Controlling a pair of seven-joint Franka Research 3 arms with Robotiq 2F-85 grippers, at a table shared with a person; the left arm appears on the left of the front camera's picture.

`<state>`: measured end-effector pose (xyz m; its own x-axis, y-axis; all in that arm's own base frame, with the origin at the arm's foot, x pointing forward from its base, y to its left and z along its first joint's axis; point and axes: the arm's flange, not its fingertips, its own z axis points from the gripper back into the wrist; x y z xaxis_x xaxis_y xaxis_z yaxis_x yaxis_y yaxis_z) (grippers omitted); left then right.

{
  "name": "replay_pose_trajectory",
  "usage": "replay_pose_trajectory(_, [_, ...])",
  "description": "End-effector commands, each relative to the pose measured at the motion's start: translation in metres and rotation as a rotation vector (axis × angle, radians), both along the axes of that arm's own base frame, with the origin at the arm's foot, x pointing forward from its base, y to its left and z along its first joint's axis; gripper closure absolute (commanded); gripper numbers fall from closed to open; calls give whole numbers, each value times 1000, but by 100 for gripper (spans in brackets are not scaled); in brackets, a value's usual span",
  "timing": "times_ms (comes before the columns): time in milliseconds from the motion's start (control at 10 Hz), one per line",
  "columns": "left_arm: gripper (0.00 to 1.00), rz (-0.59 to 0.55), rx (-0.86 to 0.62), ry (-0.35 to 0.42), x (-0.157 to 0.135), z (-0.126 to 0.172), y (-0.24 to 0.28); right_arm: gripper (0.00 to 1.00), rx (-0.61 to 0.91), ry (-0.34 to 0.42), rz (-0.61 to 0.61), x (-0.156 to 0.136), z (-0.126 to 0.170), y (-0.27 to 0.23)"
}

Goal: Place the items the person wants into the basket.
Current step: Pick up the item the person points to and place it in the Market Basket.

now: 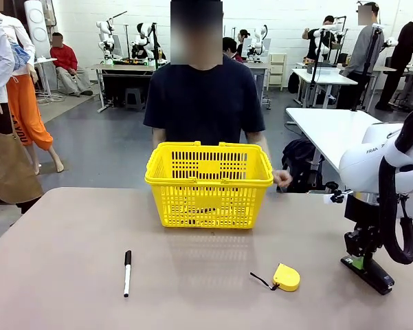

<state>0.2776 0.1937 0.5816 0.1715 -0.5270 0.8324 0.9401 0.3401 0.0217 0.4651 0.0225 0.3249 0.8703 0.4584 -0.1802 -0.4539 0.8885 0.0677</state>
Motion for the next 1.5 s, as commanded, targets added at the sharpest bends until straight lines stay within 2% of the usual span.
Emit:
replay_pose_trajectory(0, [0, -13, -14, -25, 0, 1, 1, 100, 13, -16, -47, -4, 16, 0])
replay_pose_trajectory(100, [0, -13, -14, -25, 0, 1, 1, 81, 35, -17, -48, -15, 59, 8])
replay_pose_trajectory(200, [0, -13, -14, -25, 0, 1, 1, 81, 50, -43, -29, -28, 115, 20])
replay_pose_trajectory(300, [0, -13, -14, -25, 0, 1, 1, 81, 53, -129, 3, -35, 175, 33])
replay_pose_trajectory(500, [0, -13, -14, -25, 0, 1, 1, 81, 98, -200, 47, -29, 291, 67])
replay_pose_trajectory(600, [0, -13, -14, -25, 0, 1, 1, 81, 99, -264, 80, -22, 334, 87])
replay_pose_trajectory(700, [0, -13, -14, -25, 0, 1, 1, 81, 113, -286, 151, -11, 363, 112])
replay_pose_trajectory(800, [0, -13, -14, -25, 0, 1, 1, 81, 140, -306, 238, 8, 378, 139])
replay_pose_trajectory(1000, [0, -13, -14, -25, 0, 1, 1, 81, 122, -310, 295, 68, 378, 210])
replay_pose_trajectory(1200, [0, -13, -14, -25, 0, 1, 1, 81, 111, -271, 340, 119, 359, 272])
replay_pose_trajectory(1400, [0, -13, -14, -25, 0, 1, 1, 81, 117, -205, 382, 165, 325, 318])
